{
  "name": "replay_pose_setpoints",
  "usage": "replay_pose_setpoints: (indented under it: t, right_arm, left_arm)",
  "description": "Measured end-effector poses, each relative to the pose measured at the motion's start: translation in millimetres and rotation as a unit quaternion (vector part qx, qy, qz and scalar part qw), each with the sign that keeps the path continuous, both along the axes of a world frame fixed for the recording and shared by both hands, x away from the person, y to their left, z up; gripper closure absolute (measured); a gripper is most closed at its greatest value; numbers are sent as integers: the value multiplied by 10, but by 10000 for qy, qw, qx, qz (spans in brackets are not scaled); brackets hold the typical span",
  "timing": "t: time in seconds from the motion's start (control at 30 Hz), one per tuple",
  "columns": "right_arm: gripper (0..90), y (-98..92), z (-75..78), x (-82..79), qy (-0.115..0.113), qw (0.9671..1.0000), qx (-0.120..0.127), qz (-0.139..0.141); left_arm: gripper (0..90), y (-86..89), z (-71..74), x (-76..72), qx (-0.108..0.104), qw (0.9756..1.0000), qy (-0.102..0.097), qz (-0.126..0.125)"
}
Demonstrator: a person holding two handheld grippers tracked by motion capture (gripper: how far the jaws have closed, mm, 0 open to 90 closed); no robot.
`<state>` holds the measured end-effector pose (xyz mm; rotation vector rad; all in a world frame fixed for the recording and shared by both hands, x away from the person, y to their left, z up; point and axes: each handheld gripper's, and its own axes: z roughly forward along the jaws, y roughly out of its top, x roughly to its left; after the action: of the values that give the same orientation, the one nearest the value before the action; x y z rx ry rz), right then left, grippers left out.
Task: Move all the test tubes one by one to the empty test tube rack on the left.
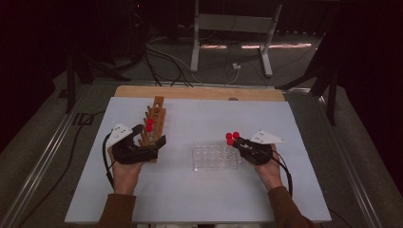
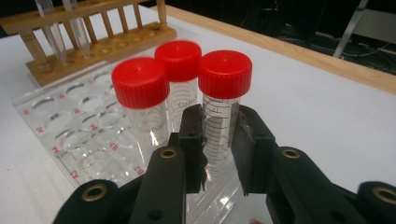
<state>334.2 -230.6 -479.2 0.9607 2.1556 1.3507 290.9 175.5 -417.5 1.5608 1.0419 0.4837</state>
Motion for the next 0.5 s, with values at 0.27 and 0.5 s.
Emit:
replay_pose_setpoints:
  t: [0.27, 0.5]
  right_arm:
    - [744, -39, 130, -52, -169, 9996, 216, -50]
    - [744, -81, 298, -99, -338, 9988, 338, -54]
  left_arm:
    - [7, 0, -9, 3, 15, 10000, 19, -7]
    - [7, 2, -9, 3, 16, 10000, 23, -10]
